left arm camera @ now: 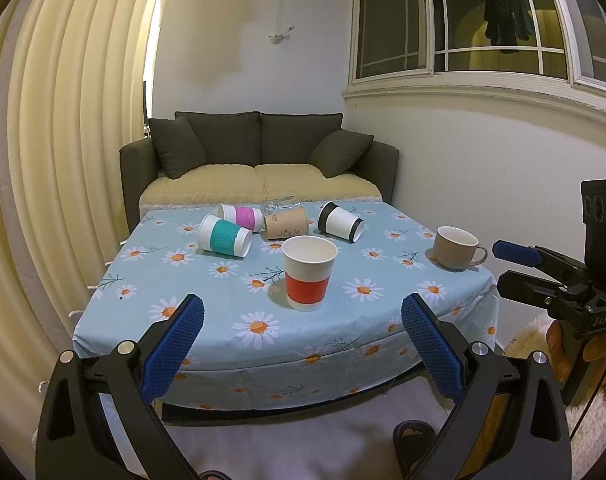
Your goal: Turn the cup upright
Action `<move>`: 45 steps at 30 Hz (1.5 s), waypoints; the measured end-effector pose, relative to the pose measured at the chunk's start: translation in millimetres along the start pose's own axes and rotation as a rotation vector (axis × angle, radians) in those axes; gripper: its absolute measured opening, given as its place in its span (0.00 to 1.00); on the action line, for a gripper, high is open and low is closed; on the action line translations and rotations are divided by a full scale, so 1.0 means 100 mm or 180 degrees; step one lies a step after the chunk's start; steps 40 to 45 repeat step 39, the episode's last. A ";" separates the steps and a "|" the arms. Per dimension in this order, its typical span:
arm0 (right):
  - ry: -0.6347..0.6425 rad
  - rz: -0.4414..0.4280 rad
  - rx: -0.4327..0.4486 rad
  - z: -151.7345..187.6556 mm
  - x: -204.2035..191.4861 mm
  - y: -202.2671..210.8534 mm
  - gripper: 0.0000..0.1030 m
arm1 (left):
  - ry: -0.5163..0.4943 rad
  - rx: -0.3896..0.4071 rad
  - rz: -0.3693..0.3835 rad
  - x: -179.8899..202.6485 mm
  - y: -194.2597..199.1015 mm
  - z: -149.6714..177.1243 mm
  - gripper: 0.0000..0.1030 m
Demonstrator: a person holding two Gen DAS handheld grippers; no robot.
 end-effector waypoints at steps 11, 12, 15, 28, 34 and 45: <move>0.0003 -0.0004 -0.0013 0.01 0.01 -0.01 0.95 | 0.0003 -0.0001 0.0006 0.01 -0.01 0.00 0.94; 0.0004 -0.0004 -0.0014 0.01 0.01 -0.01 0.95 | -0.0001 -0.0003 0.0000 0.01 -0.01 0.00 0.94; 0.0004 -0.0003 -0.0012 0.01 0.01 -0.01 0.95 | -0.0003 0.0000 0.0005 0.01 -0.01 -0.01 0.94; 0.0013 -0.0004 -0.0015 0.01 0.01 -0.02 0.95 | 0.0000 -0.0012 0.0003 0.03 -0.02 0.00 0.94; 0.0020 0.0001 -0.0020 0.02 0.01 -0.02 0.95 | 0.0003 -0.0012 0.0000 0.03 -0.02 -0.01 0.94; 0.0024 -0.0001 -0.0029 0.03 0.04 -0.04 0.95 | -0.0022 -0.0013 0.0015 0.05 -0.02 -0.02 0.94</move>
Point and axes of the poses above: each gripper's, at about its wrist camera, not at the fingertips, and y roughly against the way its jaws point, x to its right, z to its underside, the point moved 5 cm from there along -y, roughly the way its jaws point, and after that the axes turned 4 degrees about -y, right-handed, at the moved point
